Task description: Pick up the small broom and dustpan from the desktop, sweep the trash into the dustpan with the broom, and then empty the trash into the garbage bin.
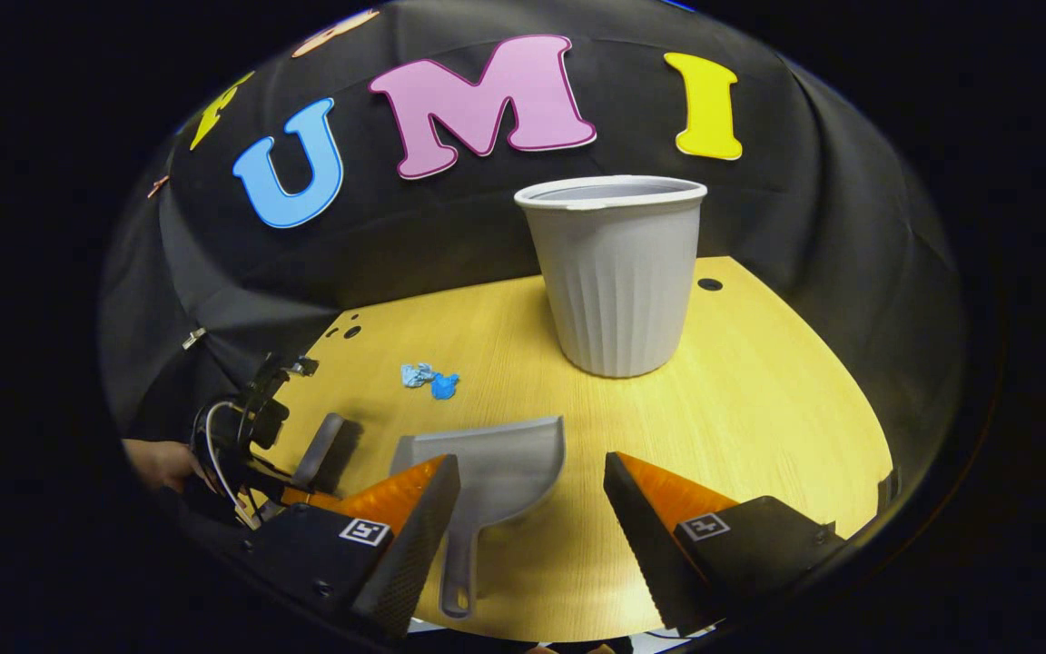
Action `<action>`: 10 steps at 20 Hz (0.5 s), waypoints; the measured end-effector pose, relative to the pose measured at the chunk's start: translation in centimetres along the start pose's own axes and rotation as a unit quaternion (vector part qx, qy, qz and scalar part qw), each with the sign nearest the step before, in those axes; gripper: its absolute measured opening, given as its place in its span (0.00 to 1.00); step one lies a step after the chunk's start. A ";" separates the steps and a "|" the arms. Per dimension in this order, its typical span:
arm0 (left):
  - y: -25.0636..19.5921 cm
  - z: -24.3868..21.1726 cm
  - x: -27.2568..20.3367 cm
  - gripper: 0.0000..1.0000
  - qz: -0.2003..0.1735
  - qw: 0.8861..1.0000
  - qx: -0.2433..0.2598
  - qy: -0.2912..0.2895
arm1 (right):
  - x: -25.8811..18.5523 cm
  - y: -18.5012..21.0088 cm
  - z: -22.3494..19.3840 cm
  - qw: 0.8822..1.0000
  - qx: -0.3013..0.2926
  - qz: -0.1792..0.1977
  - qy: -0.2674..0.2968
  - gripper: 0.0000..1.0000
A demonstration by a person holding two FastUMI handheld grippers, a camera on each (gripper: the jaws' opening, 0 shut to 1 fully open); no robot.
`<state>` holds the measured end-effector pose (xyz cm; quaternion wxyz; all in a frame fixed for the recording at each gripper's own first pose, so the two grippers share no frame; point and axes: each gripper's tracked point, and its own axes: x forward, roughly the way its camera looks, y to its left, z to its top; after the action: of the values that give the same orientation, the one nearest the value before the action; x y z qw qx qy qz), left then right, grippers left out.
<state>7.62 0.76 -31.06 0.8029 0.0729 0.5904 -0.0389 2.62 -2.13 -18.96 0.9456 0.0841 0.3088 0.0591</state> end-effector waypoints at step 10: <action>0.7 -0.8 -0.2 0.27 -0.005 0.999 -0.032 -0.015 | 0.6 3.4 -3.1 0.995 0.004 0.049 0.088 0.99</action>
<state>6.93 1.60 -31.04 0.8133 0.0439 0.5797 -0.0254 1.05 1.69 -21.15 0.9102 0.0978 0.3868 0.1111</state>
